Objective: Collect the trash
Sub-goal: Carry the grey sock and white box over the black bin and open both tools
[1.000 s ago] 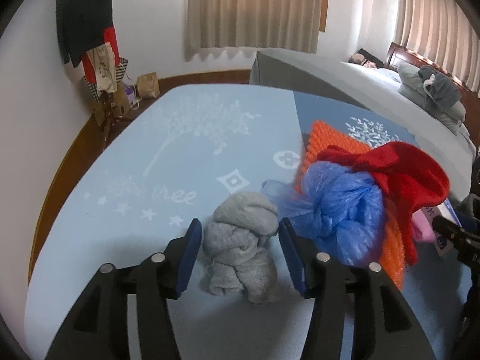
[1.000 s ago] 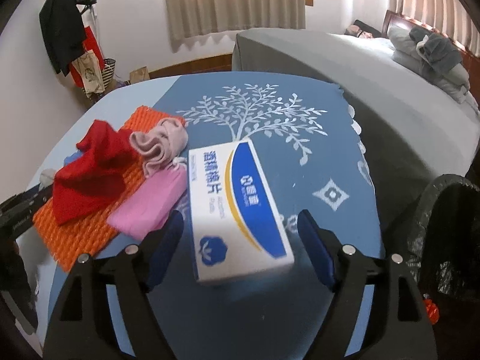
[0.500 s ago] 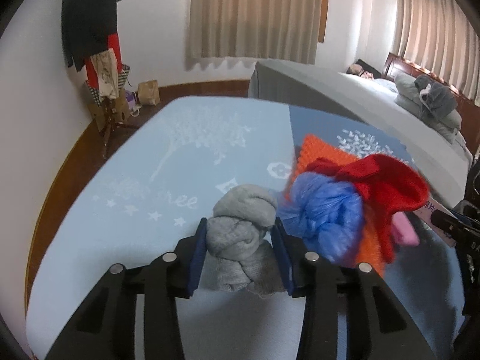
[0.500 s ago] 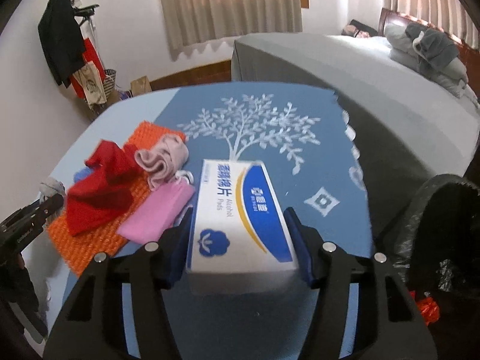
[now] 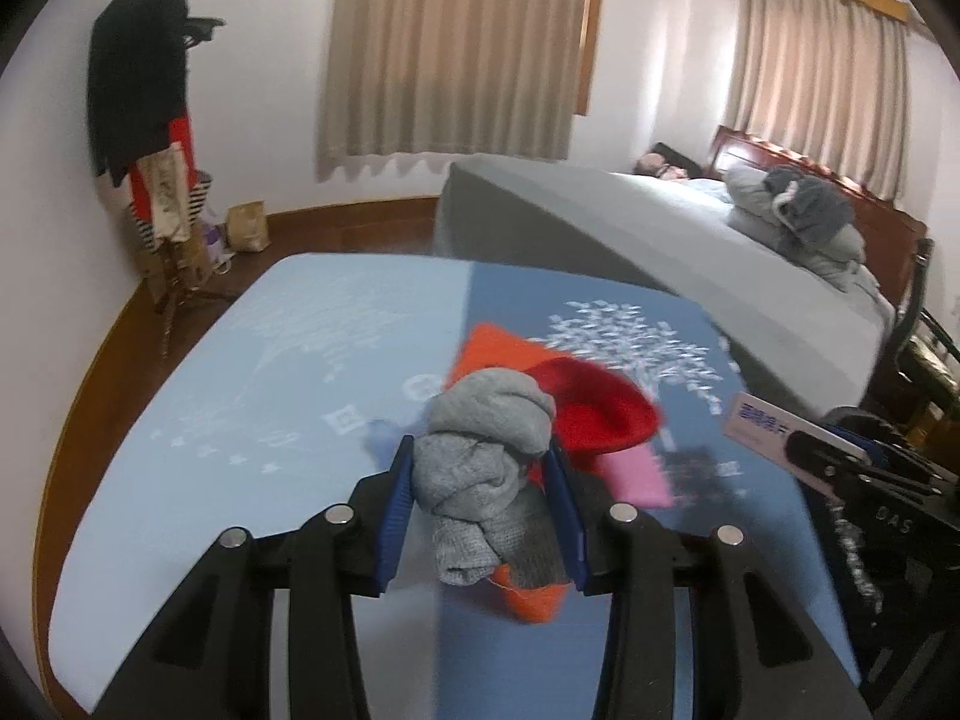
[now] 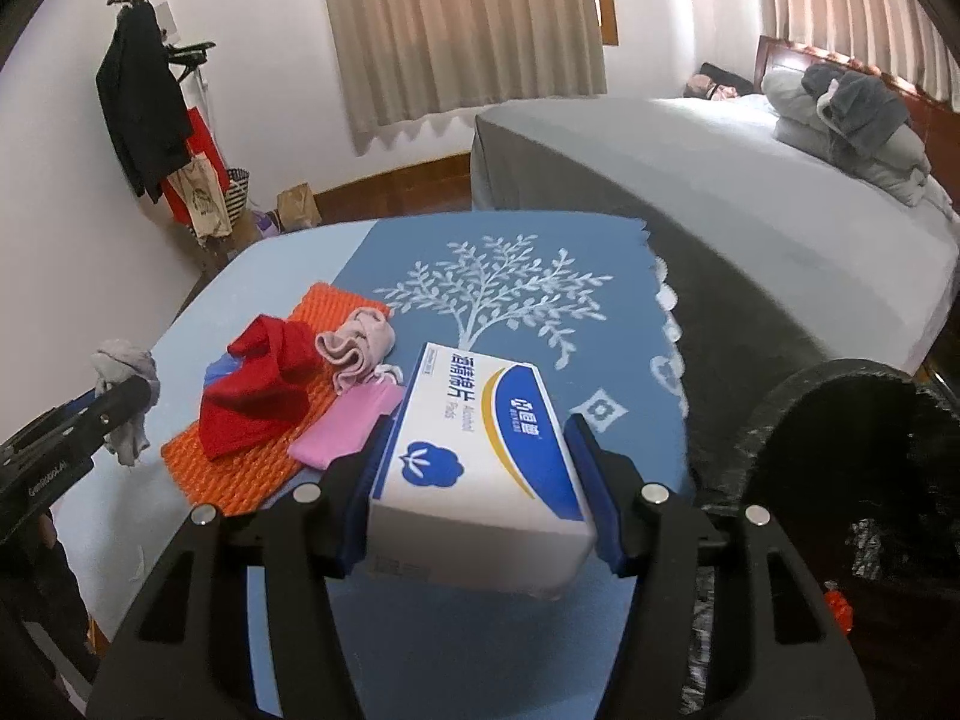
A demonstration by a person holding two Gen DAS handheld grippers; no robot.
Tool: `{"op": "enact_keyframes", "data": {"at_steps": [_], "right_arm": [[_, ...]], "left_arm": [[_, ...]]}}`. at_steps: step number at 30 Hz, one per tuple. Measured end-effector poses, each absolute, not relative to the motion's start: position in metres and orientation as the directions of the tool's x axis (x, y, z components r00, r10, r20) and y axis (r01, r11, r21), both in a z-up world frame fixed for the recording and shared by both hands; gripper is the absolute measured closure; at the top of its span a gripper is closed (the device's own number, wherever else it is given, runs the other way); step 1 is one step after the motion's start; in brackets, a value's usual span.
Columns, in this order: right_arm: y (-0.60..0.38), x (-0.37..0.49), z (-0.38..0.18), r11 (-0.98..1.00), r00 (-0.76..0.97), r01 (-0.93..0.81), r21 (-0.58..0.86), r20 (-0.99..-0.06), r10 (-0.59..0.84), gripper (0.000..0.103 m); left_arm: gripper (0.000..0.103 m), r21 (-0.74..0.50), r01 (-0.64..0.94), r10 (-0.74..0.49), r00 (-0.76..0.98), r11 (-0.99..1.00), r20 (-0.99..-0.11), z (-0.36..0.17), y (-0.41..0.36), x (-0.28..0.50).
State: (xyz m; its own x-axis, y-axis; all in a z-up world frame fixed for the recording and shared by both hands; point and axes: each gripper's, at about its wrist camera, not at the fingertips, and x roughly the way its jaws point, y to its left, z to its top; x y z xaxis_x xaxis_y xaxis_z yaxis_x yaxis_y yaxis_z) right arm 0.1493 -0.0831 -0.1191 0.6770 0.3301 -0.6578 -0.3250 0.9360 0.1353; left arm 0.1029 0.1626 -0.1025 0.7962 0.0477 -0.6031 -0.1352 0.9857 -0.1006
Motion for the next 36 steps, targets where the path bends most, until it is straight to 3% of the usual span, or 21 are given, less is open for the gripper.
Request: {"op": "enact_keyframes", "data": {"at_steps": [19, 36], "right_arm": [[-0.195, 0.109, -0.066, 0.982, 0.814, -0.159, 0.104, -0.549, 0.19, 0.047], [-0.31, 0.072, -0.081, 0.993, 0.831, 0.091, 0.073, -0.555, -0.035, 0.047]], "left_arm": [[0.061, -0.129, 0.146, -0.192, 0.837, 0.981, -0.513, -0.06, 0.033, 0.124], [0.061, -0.158, 0.429, -0.446, 0.74, 0.89, -0.503, -0.066, -0.105, 0.137]]}}
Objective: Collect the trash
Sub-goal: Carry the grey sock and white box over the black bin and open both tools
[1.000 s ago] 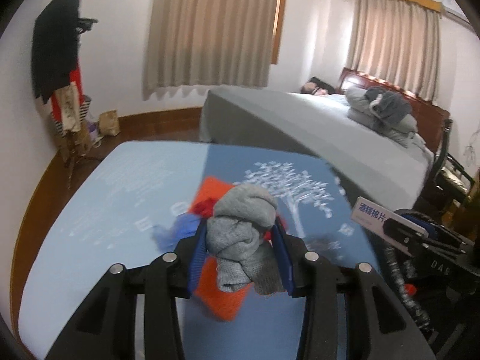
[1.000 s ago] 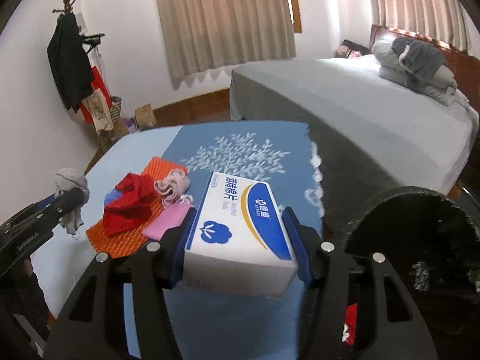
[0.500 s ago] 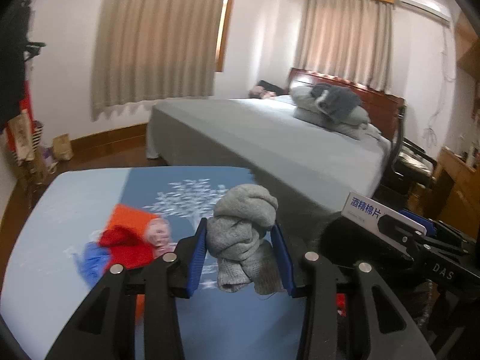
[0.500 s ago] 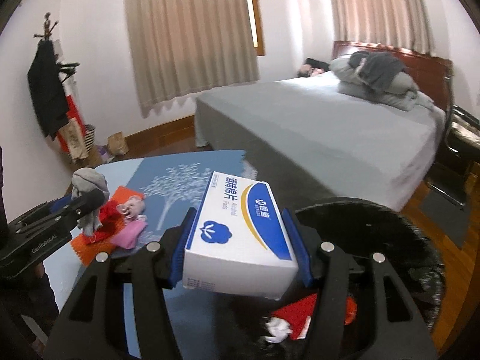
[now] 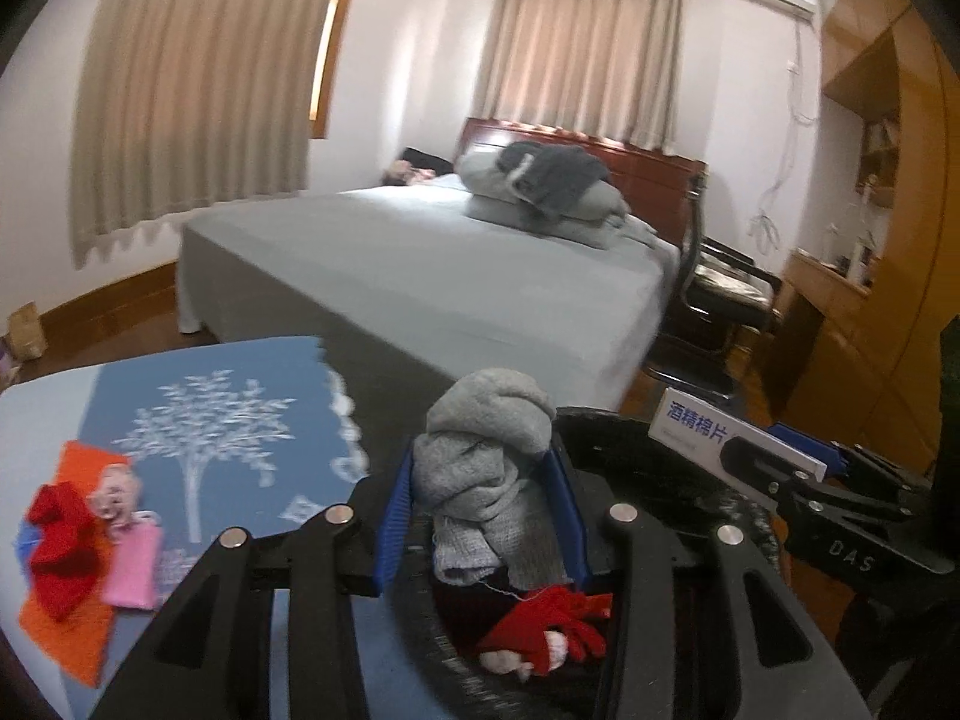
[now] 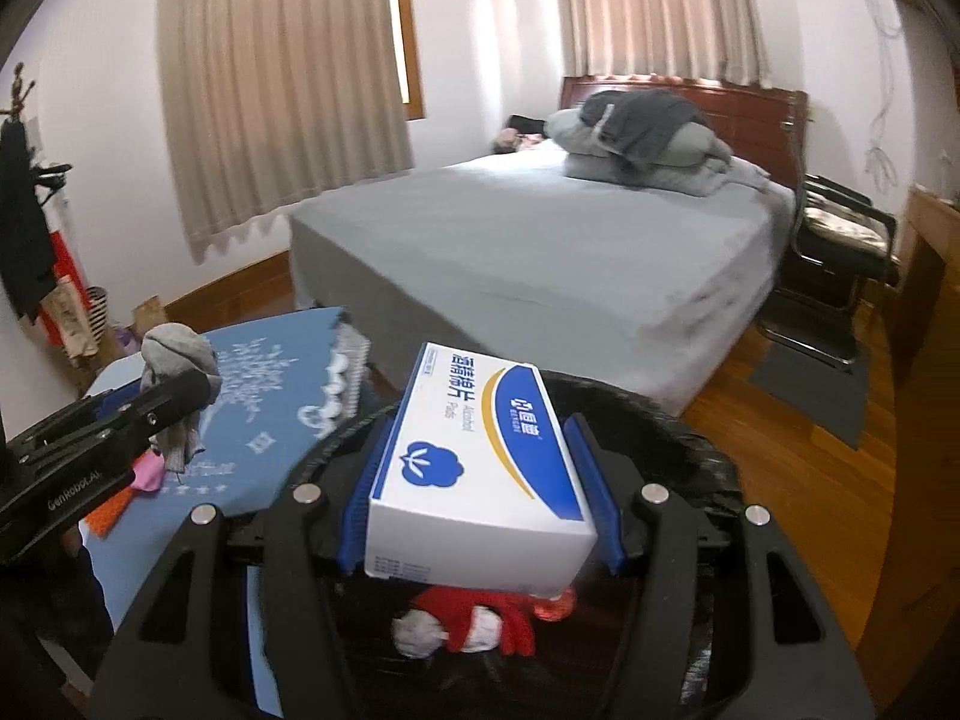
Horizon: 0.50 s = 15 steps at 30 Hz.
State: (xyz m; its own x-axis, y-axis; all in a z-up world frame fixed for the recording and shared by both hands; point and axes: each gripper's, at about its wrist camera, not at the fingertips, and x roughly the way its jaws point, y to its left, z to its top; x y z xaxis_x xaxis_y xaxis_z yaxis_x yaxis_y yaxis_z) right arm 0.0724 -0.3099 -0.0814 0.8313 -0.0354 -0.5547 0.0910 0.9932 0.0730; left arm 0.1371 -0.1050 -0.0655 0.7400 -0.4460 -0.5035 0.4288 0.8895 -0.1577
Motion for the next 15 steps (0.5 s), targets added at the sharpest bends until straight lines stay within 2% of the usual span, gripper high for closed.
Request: {"op": "enact_keyframes", "data": {"at_steps": [6, 9, 11, 12, 15], "right_arm": [[-0.336, 0.068, -0.09, 0.987, 0.825, 0.144, 0.073, -0.56, -0.079, 0.047], [-0.345, 0.066, -0.095, 0.985, 0.819, 0.162, 0.067, -0.566, -0.096, 0.045], [-0.349, 0.065, -0.096, 0.982, 0.816, 0.178, 0.061, -0.568, -0.113, 0.037], [-0.349, 0.064, -0.096, 0.981, 0.816, 0.188, 0.056, -0.565, -0.124, 0.028], [-0.349, 0.061, -0.095, 0.979, 0.821, 0.2, 0.039, -0.552, -0.146, 0.016]], "left_arm": [[0.061, -0.162, 0.496, -0.503, 0.698, 0.853, -0.511, -0.076, -0.141, 0.136], [0.053, -0.169, 0.523, -0.526, 0.671, 0.836, -0.524, -0.08, -0.152, 0.14], [0.04, -0.172, 0.529, -0.532, 0.664, 0.831, -0.526, -0.081, -0.153, 0.141], [0.034, -0.165, 0.529, -0.529, 0.668, 0.832, -0.523, -0.081, -0.153, 0.14], [0.029, -0.147, 0.518, -0.511, 0.685, 0.843, -0.52, -0.081, -0.148, 0.137]]}}
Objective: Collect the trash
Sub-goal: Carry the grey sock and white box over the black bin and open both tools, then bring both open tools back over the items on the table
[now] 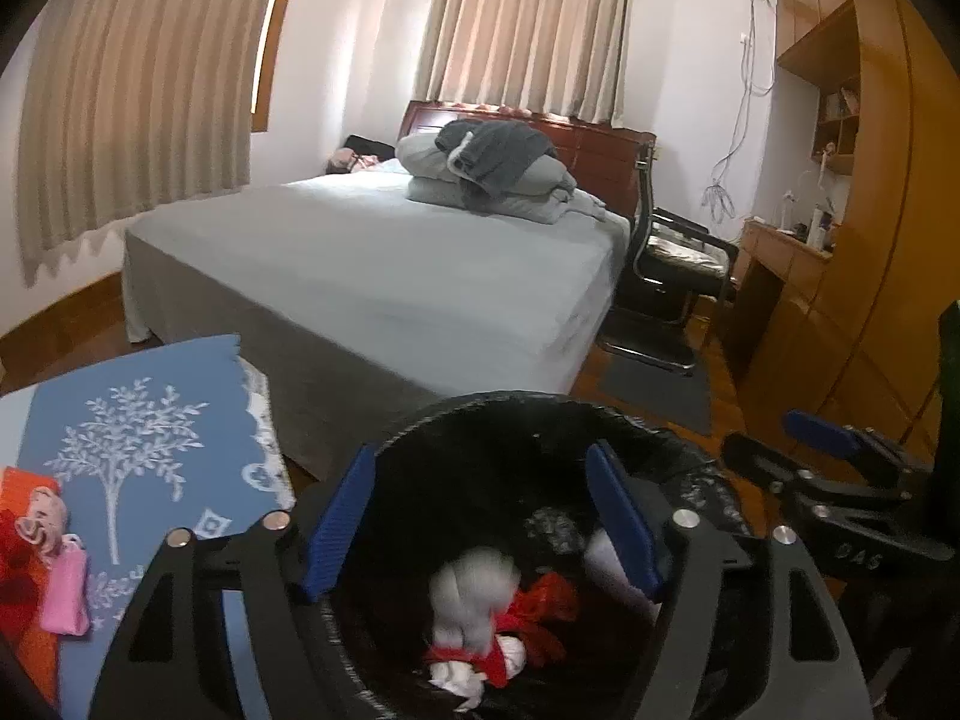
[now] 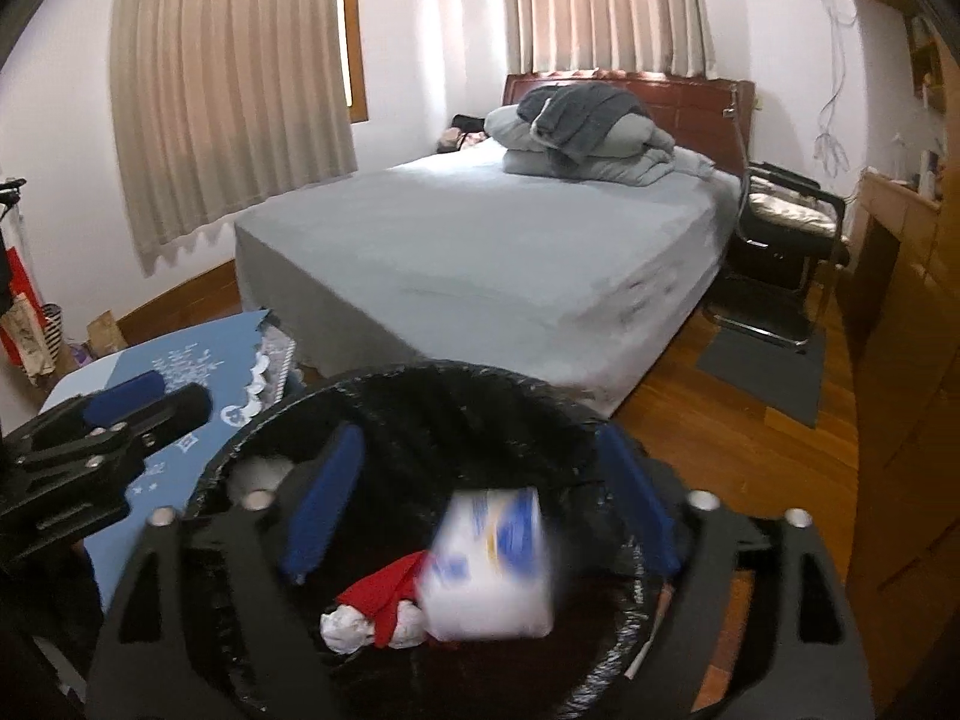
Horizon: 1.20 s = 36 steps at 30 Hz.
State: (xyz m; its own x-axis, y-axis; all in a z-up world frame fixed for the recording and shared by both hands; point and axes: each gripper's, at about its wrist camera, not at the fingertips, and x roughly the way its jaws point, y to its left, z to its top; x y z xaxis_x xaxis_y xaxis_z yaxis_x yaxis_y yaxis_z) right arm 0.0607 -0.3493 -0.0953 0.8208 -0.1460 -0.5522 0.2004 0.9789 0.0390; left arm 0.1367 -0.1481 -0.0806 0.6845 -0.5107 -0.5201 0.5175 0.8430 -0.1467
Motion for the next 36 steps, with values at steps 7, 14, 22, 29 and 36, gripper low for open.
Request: {"op": "enact_keyframes", "data": {"at_steps": [7, 14, 22, 29, 36], "right_arm": [[-0.337, 0.058, -0.092, 0.983, 0.839, 0.169, 0.067, -0.533, -0.108, 0.006], [-0.295, 0.072, -0.087, 0.995, 0.845, 0.077, 0.07, -0.535, -0.028, 0.006], [-0.229, 0.095, -0.087, 0.995, 0.832, -0.059, 0.078, -0.547, 0.092, 0.006], [-0.173, 0.113, -0.091, 0.983, 0.812, -0.171, 0.072, -0.555, 0.181, 0.006], [-0.131, 0.128, -0.098, 0.968, 0.791, -0.237, 0.082, -0.562, 0.242, 0.006]], "left_arm": [[0.014, -0.118, 0.412, -0.412, 0.756, 0.903, -0.509, -0.072, -0.1, 0.136], [0.01, -0.078, 0.254, -0.258, 0.825, 0.964, -0.502, -0.067, -0.035, 0.129], [0.01, -0.021, 0.095, -0.093, 0.855, 0.995, -0.51, -0.074, 0.033, 0.117], [0.01, -0.001, -0.029, 0.024, 0.854, 1.0, -0.519, -0.084, 0.092, 0.11], [0.011, 0.018, -0.123, 0.113, 0.84, 0.992, -0.53, -0.096, 0.135, 0.109]]}}
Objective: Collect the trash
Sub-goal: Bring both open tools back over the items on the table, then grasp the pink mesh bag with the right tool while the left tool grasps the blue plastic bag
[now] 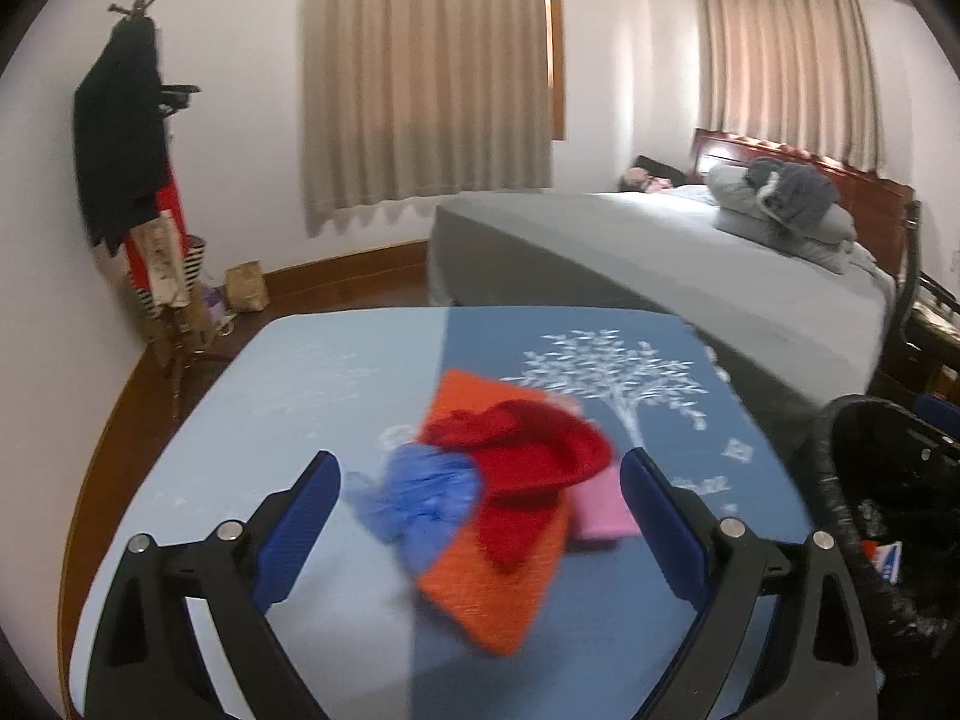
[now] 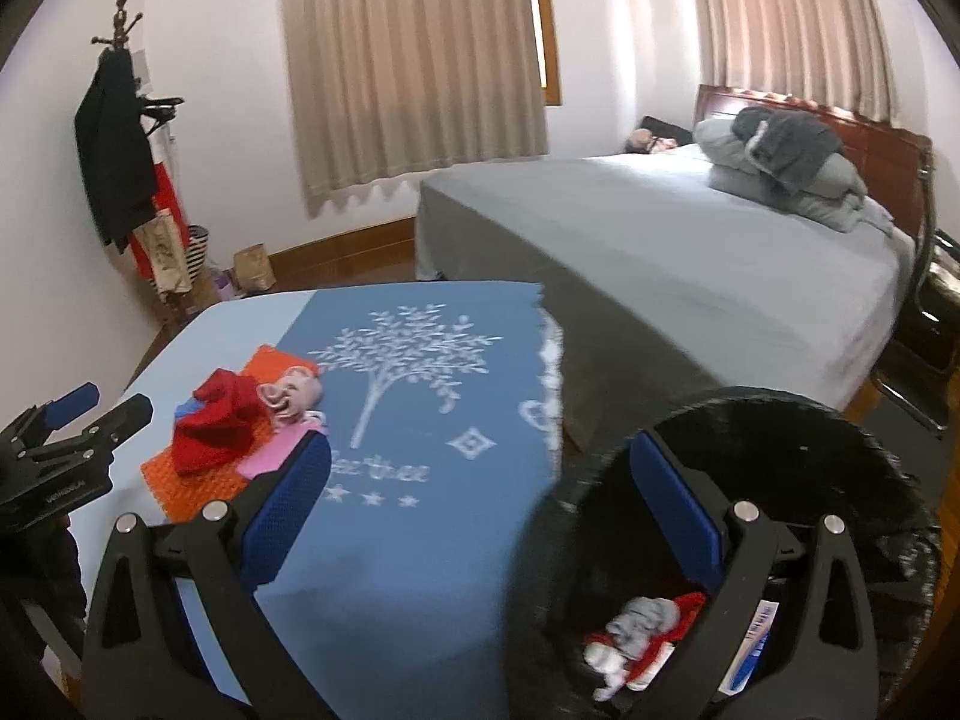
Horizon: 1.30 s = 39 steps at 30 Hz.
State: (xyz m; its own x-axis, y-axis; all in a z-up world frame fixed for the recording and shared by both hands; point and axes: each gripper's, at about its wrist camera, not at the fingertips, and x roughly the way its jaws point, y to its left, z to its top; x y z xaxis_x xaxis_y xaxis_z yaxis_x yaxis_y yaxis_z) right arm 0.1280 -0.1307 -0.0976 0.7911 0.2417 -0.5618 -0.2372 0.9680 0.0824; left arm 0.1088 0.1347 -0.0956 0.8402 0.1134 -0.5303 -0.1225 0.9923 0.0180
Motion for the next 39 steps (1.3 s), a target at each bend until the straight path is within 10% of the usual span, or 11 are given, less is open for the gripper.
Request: {"op": "enact_keyframes", "data": {"at_steps": [20, 35, 39], "right_arm": [[-0.037, 0.17, -0.153, 0.934, 0.689, -0.348, 0.081, -0.654, 0.313, 0.006], [0.011, 0.183, -0.186, 0.887, 0.544, -0.446, 0.116, -0.752, 0.372, 0.046], [0.016, 0.181, -0.189, 0.862, 0.499, -0.481, 0.157, -0.76, 0.417, 0.071]], "left_arm": [[0.013, 0.041, -0.252, 0.229, 0.784, 0.967, -0.576, -0.133, 0.196, 0.106], [0.013, 0.019, -0.275, 0.231, 0.768, 0.961, -0.598, -0.143, 0.217, 0.107], [0.013, 0.016, -0.268, 0.222, 0.763, 0.963, -0.606, -0.146, 0.216, 0.107]]}}
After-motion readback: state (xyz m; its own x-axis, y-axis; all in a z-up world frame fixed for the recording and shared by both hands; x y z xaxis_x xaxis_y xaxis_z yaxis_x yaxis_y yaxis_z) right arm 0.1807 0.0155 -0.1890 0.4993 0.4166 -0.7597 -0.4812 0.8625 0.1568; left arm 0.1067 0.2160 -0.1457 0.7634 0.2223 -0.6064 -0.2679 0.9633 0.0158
